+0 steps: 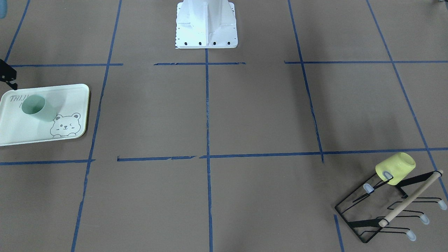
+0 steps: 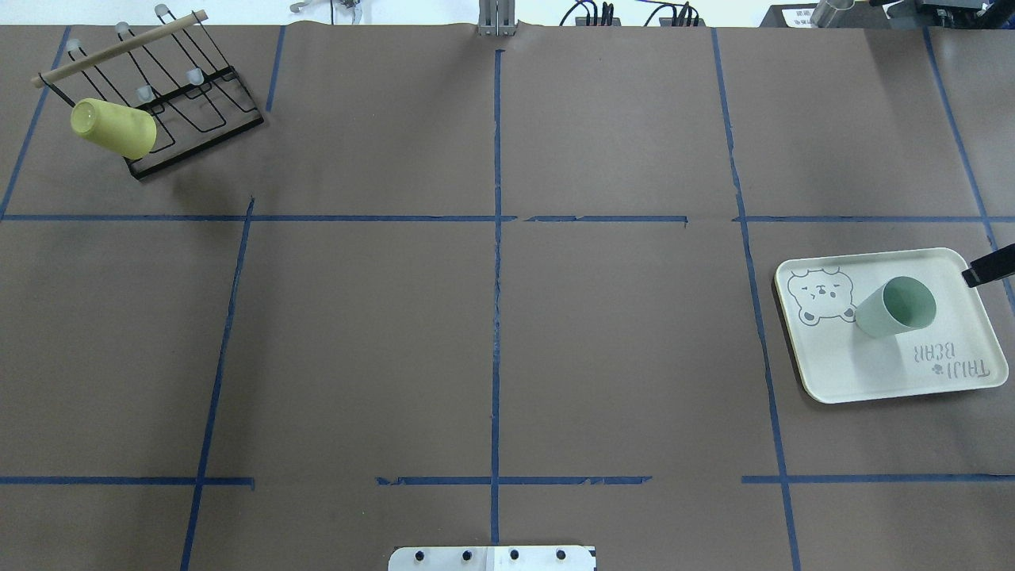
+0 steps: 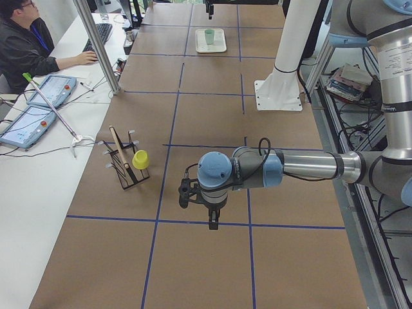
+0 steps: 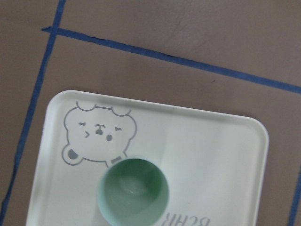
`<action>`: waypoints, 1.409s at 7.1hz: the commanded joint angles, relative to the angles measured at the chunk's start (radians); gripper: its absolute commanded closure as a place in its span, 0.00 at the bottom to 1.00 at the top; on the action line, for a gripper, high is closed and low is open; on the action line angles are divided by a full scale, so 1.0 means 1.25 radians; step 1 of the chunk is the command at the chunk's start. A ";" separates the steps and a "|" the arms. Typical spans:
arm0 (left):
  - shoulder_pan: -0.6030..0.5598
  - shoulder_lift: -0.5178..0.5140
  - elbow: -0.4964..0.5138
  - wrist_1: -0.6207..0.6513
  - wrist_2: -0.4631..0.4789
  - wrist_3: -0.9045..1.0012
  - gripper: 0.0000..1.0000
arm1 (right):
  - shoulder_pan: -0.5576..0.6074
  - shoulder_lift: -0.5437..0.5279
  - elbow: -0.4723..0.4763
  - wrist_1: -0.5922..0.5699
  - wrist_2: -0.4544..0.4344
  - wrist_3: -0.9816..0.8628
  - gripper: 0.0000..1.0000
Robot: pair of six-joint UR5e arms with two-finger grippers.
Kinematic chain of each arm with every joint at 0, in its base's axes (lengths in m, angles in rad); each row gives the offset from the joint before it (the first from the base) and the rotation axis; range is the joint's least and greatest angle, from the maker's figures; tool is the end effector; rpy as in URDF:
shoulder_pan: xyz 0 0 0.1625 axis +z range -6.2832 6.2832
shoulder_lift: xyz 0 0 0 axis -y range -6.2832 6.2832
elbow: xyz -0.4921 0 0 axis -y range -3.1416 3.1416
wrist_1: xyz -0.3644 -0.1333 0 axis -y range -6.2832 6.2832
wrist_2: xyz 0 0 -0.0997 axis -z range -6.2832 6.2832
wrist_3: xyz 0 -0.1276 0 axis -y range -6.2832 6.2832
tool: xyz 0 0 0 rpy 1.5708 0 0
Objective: Left arm grabs green cup and hands to right arm on tray
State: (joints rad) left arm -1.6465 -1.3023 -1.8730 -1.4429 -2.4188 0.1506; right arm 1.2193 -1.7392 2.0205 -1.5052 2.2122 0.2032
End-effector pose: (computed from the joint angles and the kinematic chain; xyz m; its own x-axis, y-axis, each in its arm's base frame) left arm -0.0621 -0.3212 0.7181 0.6581 0.0299 -0.7523 -0.0237 0.9995 0.0190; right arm -0.0829 -0.3915 0.6087 0.7335 -0.2791 0.6197 0.1795 0.9590 0.2194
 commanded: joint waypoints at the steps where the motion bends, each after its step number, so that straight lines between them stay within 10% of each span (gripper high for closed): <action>1: 0.000 0.002 0.011 -0.025 0.003 0.002 0.00 | 0.116 -0.054 0.000 -0.087 0.011 -0.193 0.00; 10: 0.002 -0.001 0.043 -0.054 0.011 0.002 0.00 | 0.188 -0.101 -0.064 -0.078 0.098 -0.197 0.00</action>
State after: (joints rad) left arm -1.6445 -1.3059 -1.8205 -1.5088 -2.4089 0.1534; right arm 1.4549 -1.8664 1.9409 -1.6031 2.3348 -0.0431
